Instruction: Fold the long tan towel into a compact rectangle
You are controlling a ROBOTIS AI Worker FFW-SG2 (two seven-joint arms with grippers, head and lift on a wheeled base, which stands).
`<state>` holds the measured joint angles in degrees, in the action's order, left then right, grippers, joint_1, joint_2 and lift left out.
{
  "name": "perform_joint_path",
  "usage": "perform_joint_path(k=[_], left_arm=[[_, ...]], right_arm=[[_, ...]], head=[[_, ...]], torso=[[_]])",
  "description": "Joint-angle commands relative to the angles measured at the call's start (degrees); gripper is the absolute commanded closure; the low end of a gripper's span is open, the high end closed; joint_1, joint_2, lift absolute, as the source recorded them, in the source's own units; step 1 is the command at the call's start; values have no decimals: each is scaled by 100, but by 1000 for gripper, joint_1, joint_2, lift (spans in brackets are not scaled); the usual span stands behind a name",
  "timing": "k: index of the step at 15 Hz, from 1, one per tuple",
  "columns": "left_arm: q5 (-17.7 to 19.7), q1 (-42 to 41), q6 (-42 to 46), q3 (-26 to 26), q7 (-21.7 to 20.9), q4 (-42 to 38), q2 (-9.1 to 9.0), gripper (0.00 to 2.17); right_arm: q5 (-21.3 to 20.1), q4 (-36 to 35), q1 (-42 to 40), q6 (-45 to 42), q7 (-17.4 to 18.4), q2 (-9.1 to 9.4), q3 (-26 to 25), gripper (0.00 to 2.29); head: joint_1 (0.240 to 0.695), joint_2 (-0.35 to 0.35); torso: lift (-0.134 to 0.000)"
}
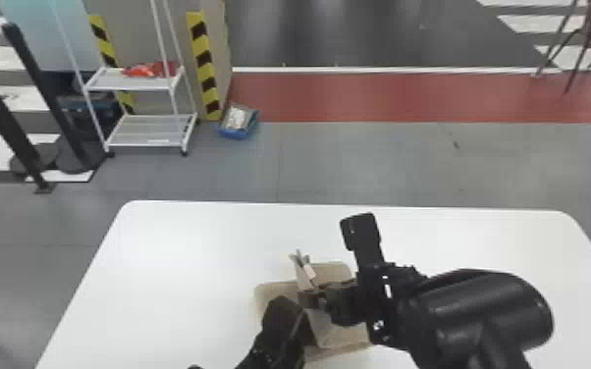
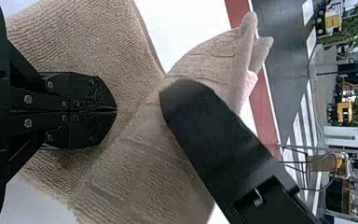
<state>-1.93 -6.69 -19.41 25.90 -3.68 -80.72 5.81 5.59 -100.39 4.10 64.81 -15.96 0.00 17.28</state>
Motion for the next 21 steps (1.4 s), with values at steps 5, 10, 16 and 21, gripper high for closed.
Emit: perform_joint_path(k=[5, 10, 16, 21], left_arm=[[18, -52, -6, -86, -27, -145, 52, 1882], [-18, -676, -920, -507, -124, -1710, 272, 1878], [-18, -1098, -990, -1246, -282, -2501, 421, 1878], [272, -1283, -393, -1922, -432, -2650, 430, 1878]], right_arm=[[74, -51, -217, -648, 40, 5, 109, 26], [206, -508, -744, -965, -4, 5, -120, 49], [513, -1193, -1368, -965, -101, 5, -533, 107], [478, -1975, -2124, -543, -505, 5, -955, 869]], head=[[695, 54], [695, 67], [695, 122], [695, 174]], torso=[[0], [0], [0], [0]])
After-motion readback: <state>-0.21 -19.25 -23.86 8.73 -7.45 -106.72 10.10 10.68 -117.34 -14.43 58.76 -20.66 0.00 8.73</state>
